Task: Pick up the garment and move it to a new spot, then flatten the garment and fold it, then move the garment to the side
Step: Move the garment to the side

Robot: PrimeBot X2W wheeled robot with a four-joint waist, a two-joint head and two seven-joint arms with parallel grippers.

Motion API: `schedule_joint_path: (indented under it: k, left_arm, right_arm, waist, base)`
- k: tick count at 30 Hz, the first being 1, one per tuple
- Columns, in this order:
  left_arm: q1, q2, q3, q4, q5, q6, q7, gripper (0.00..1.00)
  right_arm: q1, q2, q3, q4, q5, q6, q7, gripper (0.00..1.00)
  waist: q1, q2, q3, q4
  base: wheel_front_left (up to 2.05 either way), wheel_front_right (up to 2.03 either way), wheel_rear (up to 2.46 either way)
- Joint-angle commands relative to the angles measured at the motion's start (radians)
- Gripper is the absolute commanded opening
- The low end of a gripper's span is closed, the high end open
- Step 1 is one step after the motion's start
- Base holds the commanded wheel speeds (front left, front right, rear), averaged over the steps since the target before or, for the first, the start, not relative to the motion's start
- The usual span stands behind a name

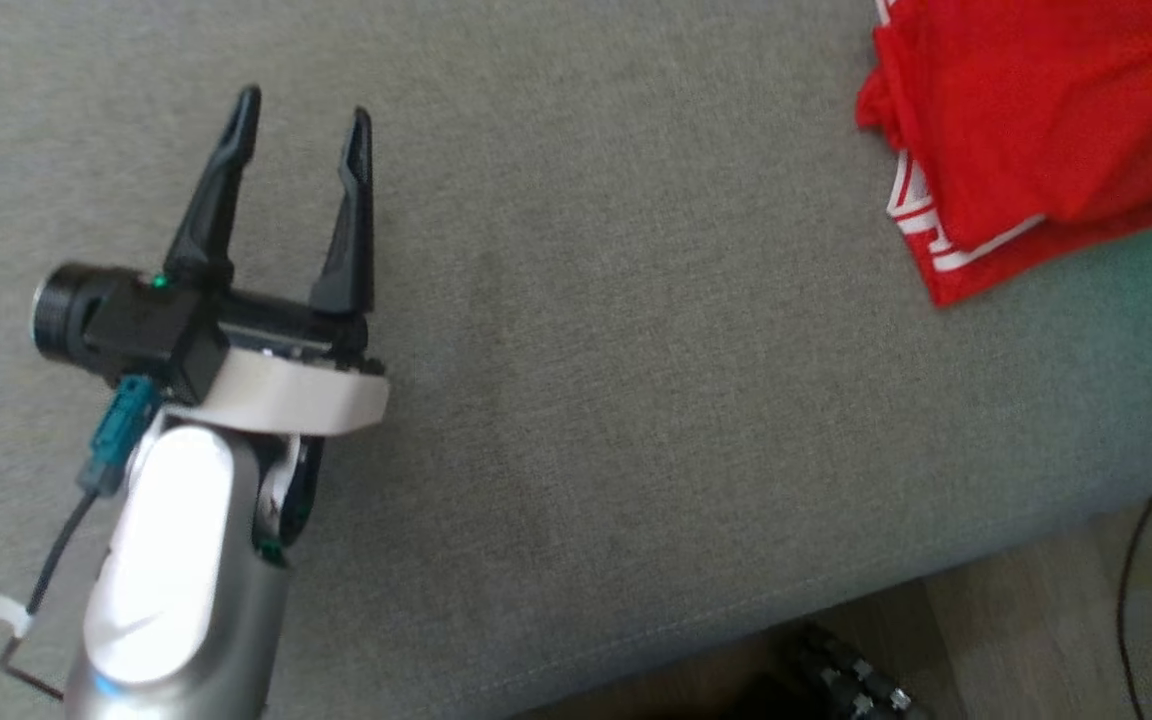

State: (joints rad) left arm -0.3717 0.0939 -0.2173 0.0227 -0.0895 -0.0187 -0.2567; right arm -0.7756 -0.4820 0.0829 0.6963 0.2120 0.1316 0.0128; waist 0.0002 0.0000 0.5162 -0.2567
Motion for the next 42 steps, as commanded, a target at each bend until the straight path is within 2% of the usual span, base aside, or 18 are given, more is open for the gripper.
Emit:
schedule_joint_path:
  k: [1,11,12,14,15,17,19,24,28,38,42]
  left_arm:
    - [-0.033,0.018,0.017,-0.031,0.011,-0.004,-0.004,1.00]
    - [-0.095,0.023,-0.009,-0.034,0.022,-0.014,0.004,1.00]
    - [-0.100,0.023,-0.012,-0.032,0.021,-0.016,0.003,1.00]
    - [-0.107,0.024,-0.015,-0.028,0.020,-0.018,0.003,1.00]
    - [-0.109,0.024,-0.016,-0.026,0.019,-0.018,0.002,1.00]
    - [-0.111,0.023,-0.018,-0.021,0.017,-0.017,0.001,1.00]
    - [-0.110,0.022,-0.017,-0.015,0.014,-0.014,0.000,1.00]
    - [-0.089,0.018,-0.013,0.001,0.001,-0.005,-0.003,1.00]
    - [-0.054,0.015,-0.003,0.011,-0.012,0.006,-0.004,1.00]
    - [0.079,0.006,0.043,0.004,-0.047,0.045,-0.005,1.00]
    - [0.129,0.001,0.063,0.001,-0.060,0.059,-0.005,1.00]
  right_arm:
    - [-0.030,-0.030,-0.008,-0.008,-0.017,-0.001,-0.021,0.00]
    - [-0.138,-0.005,-0.082,0.121,-0.109,-0.001,-0.100,0.00]
    - [-0.146,-0.001,-0.094,0.136,-0.121,-0.001,-0.109,0.10]
    - [-0.161,0.005,-0.119,0.168,-0.145,-0.001,-0.127,0.23]
    - [-0.166,0.011,-0.131,0.184,-0.154,-0.001,-0.135,0.48]
    - [-0.174,0.021,-0.153,0.208,-0.173,-0.001,-0.153,0.53]
    - [-0.176,0.031,-0.172,0.228,-0.188,-0.001,-0.171,1.00]
    - [-0.155,0.058,-0.203,0.251,-0.220,-0.001,-0.214,1.00]
    - [-0.102,0.105,-0.213,0.187,-0.219,-0.001,-0.254,1.00]
    - [0.198,0.267,-0.160,-0.214,-0.161,-0.001,-0.270,1.00]
    - [0.318,0.316,-0.114,-0.377,-0.138,-0.001,-0.228,1.00]
  waist:
    - [-0.0002,0.0000,0.041,-0.022]
    - [-0.0002,0.0000,0.109,-0.012]
    - [-0.0002,0.0000,0.112,-0.008]
    - [-0.0002,0.0000,0.118,-0.002]
    - [-0.0002,0.0000,0.120,0.002]
    - [-0.0002,0.0000,0.118,0.009]
    - [-0.0002,0.0000,0.109,0.016]
    - [-0.0002,0.0000,0.061,0.029]
    - [-0.0002,0.0000,0.000,0.038]
    - [-0.0002,0.0000,-0.160,0.090]
    - [-0.0002,0.0000,-0.209,0.128]
  base:
    - [0.00,0.00,0.00]
    - [0.00,0.00,0.00]
    - [0.00,0.00,0.00]
    - [0.00,0.00,0.00]
    - [0.00,0.00,0.00]
    - [0.00,0.00,0.00]
    - [0.00,0.00,0.00]
    - [0.00,0.00,0.00]
    - [0.00,0.00,0.00]
    - [0.00,0.00,0.00]
    - [0.00,0.00,0.00]
